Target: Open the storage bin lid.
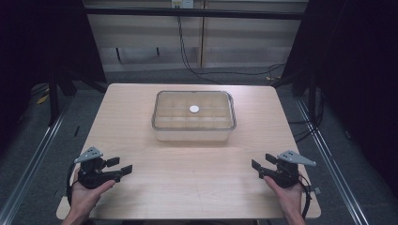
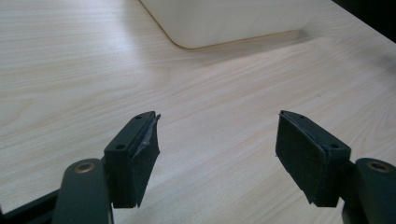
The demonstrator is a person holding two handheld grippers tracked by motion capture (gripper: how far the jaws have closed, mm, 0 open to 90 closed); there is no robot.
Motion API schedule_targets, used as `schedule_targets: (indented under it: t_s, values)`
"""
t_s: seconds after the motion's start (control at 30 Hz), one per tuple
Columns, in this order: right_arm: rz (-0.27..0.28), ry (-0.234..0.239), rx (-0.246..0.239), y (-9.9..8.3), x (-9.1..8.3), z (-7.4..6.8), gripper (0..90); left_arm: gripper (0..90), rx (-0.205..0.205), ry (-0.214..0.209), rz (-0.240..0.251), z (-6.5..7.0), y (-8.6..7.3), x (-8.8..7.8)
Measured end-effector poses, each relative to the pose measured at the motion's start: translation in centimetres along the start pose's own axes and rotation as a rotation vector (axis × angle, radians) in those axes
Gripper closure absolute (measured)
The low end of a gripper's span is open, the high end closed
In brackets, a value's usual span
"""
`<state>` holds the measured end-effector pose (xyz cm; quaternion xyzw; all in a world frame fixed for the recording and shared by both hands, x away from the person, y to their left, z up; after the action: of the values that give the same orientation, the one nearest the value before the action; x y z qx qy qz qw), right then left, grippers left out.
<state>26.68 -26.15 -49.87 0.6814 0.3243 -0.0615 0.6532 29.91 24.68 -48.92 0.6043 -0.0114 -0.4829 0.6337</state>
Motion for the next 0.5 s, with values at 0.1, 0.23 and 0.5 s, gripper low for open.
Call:
schedule_targets:
  t_s: [0.1, 0.23, 0.5]
  values:
    - [-0.014, 0.013, 0.004, -0.1, 0.3, -0.2, 35.1, 30.1, -0.008, -0.014, -0.004, 0.1, 0.0, 0.1]
    - [-0.03, 0.043, 0.006, 0.1, 0.8, -0.4, 36.1, 29.5, 0.016, -0.008, -0.011, 0.3, 0.0, 0.4]
    - [-0.038, 0.071, 0.011, 0.8, 1.2, -1.2, 41.2, 29.8, 0.018, -0.033, -0.022, 0.9, 0.1, 0.9]
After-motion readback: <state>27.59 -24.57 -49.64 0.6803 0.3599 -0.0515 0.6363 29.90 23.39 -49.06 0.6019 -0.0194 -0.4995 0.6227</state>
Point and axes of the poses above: each handheld gripper's, and its own axes: x roughly forward along the jaws, y roughly out of its top, z roughly to its right, the point moved 5 cm from there along x, roughly forward along the jaws
